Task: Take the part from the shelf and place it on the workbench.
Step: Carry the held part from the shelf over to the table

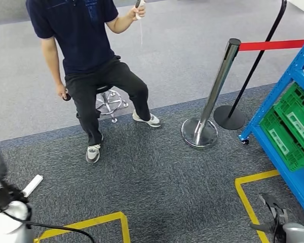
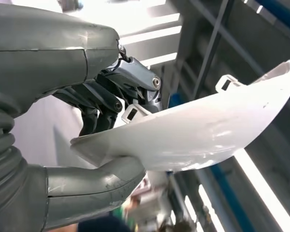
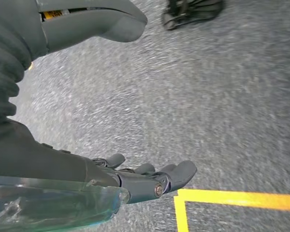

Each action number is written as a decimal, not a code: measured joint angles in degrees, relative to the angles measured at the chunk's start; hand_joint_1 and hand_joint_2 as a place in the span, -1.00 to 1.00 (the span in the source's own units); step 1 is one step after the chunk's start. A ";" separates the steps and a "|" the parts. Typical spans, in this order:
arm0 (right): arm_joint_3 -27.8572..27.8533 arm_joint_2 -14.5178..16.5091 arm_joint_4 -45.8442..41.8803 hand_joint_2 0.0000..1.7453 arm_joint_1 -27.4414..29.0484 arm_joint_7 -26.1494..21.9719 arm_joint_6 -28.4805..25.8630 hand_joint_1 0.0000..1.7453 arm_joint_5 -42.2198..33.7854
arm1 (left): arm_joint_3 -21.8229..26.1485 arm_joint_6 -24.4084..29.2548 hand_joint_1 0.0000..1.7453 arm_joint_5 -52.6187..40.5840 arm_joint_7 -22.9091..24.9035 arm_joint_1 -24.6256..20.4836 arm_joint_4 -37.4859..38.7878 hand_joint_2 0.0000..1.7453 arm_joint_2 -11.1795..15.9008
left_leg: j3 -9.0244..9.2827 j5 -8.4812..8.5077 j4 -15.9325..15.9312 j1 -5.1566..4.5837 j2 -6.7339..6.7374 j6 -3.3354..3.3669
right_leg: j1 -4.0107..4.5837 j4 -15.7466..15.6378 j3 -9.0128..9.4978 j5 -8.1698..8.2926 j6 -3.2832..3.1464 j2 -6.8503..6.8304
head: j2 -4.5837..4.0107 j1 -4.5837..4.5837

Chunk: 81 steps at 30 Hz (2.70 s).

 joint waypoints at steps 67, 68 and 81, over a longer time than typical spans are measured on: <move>-13.66 6.63 0.22 1.00 -5.75 2.74 -8.59 -1.00 -9.86 | -17.19 -1.32 1.00 -0.32 3.59 -11.10 19.58 1.00 -4.91 | -8.65 -6.88 16.36 -0.13 5.56 -0.34 | 0.36 0.54 -1.04 0.18 -0.79 -3.30 | 0.00 0.08; -13.89 6.63 0.22 1.00 -5.77 2.80 -8.04 -1.00 -9.99 | -17.18 -1.32 1.00 -0.29 3.58 -11.08 19.68 1.00 -4.79 | -8.59 -6.06 16.13 -0.16 5.64 -0.17 | 0.46 0.55 -0.97 0.12 -0.86 -3.97 | 0.00 0.08; -14.49 6.51 0.20 1.00 -5.97 1.66 -12.73 -1.00 -8.78 | -17.26 -1.50 1.00 -0.29 3.48 -11.03 19.73 1.00 -4.33 | -0.41 0.07 0.08 -0.57 5.30 2.73 | 0.92 14.27 -6.98 -7.13 1.35 -2.77 | 0.00 0.91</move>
